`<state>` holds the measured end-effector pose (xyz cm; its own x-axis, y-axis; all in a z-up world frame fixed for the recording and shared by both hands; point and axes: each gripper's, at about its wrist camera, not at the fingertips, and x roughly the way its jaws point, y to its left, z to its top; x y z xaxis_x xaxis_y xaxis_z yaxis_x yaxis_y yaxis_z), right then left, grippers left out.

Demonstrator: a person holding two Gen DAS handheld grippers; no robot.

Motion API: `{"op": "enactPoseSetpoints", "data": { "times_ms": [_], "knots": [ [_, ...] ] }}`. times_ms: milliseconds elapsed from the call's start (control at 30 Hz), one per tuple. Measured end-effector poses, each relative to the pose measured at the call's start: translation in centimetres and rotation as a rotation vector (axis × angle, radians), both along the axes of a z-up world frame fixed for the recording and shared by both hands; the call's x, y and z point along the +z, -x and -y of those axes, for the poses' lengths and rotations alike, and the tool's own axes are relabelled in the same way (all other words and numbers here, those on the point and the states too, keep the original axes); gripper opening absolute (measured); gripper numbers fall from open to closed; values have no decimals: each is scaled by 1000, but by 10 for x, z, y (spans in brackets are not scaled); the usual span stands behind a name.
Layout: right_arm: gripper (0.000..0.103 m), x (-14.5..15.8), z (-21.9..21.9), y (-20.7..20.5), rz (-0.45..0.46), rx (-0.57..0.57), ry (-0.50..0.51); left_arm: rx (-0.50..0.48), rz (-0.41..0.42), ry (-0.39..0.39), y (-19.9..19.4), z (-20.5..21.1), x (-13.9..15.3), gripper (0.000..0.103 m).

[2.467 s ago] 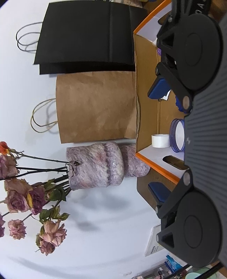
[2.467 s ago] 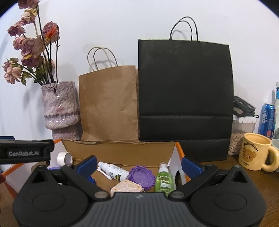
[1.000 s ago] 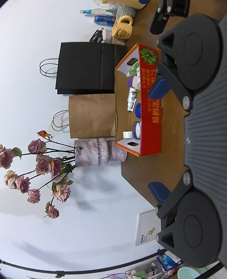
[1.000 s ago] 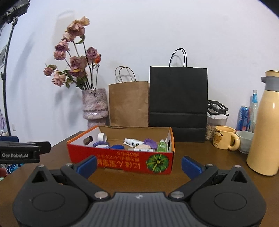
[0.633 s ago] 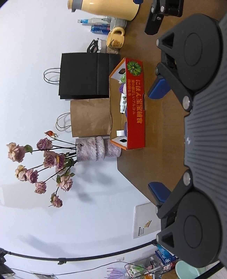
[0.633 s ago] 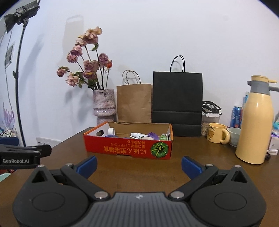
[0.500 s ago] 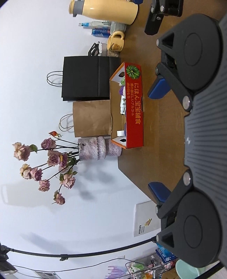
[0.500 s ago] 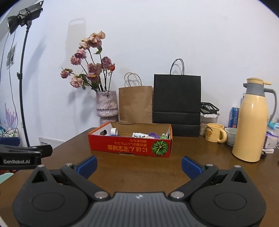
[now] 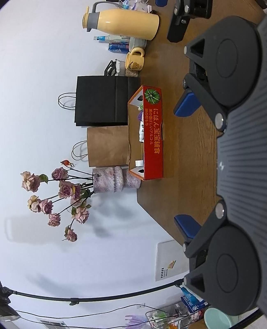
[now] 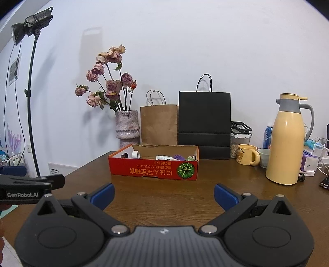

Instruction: Organize rigid objects

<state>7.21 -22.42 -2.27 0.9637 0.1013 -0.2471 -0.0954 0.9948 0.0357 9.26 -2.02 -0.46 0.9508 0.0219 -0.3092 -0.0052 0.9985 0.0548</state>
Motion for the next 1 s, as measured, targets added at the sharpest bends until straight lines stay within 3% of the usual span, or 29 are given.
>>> {"op": "enactPoseSetpoints", "data": {
  "times_ms": [1000],
  "knots": [
    [103,-2,2,-2,-7,-2,-2,-6,-9,4,0,2,-4,103]
  ]
}}
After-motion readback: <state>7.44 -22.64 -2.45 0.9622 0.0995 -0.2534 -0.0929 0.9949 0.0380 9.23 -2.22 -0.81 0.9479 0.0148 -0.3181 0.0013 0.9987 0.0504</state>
